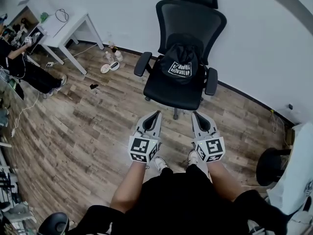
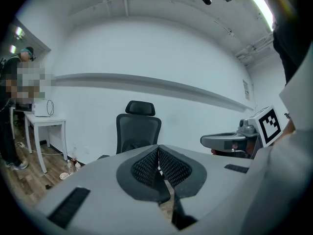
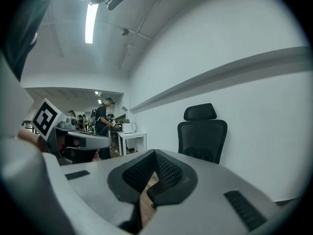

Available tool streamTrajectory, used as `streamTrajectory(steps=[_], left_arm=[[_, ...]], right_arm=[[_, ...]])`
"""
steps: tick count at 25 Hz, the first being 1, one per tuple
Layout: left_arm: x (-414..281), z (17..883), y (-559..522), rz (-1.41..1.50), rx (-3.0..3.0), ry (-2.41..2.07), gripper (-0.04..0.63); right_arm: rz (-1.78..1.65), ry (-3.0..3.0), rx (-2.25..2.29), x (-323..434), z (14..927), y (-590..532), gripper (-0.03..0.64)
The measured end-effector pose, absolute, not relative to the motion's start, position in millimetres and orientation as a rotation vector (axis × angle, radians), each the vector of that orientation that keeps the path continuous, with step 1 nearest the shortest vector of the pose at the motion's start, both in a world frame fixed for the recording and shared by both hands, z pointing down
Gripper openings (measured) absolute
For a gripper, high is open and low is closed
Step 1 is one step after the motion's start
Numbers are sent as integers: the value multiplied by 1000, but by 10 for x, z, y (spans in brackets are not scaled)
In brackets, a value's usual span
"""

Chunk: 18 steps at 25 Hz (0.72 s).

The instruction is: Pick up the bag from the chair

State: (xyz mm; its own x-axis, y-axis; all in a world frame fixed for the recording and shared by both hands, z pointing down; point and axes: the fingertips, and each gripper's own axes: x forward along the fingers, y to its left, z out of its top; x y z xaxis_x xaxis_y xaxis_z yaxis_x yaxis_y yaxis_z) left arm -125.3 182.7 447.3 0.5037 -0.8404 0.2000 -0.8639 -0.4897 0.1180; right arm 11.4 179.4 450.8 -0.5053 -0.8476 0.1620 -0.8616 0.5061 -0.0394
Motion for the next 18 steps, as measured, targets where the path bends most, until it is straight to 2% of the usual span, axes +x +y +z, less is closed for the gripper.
streamTrajectory(steps=[9,18], left_arm=[[-1416,4423,1804,184,2585,-1433,21],[-1273,4565,1349,251,2567,-1418,21]], right_arm=[[142,-2583,1575,92,4426,1737,20],[271,-2549,1596,276,4683,1223,20]])
